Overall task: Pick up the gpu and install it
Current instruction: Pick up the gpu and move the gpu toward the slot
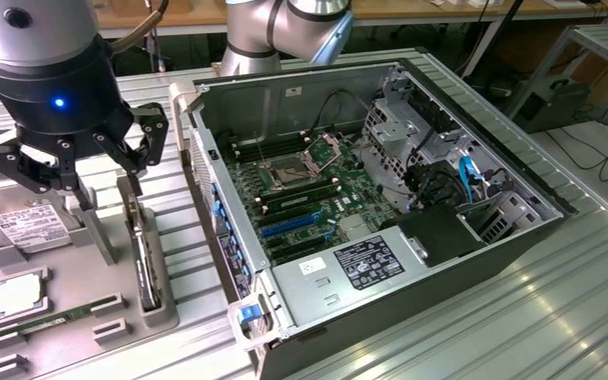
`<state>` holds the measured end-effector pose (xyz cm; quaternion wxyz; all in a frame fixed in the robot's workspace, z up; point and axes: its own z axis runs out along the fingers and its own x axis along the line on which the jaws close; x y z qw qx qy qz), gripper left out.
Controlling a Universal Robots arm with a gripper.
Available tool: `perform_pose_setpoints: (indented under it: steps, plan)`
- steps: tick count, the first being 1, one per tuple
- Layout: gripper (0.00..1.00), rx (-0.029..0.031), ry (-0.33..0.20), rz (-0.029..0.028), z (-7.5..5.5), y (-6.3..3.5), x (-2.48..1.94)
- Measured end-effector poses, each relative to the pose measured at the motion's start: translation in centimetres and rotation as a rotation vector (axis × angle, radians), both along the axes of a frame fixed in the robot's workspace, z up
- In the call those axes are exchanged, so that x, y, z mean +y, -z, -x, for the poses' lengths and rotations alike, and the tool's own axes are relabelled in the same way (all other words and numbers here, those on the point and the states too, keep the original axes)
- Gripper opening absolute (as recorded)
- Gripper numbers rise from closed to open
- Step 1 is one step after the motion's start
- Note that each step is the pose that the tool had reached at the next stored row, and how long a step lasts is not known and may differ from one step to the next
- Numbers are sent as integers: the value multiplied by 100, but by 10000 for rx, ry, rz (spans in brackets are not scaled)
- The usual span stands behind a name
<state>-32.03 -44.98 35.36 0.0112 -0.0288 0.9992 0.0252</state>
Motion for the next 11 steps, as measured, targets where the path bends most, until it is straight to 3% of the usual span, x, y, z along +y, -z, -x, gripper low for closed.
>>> perform_pose_setpoints:
  steps: [11]
  plan:
    - [54,0,0,0,-38,144,-9]
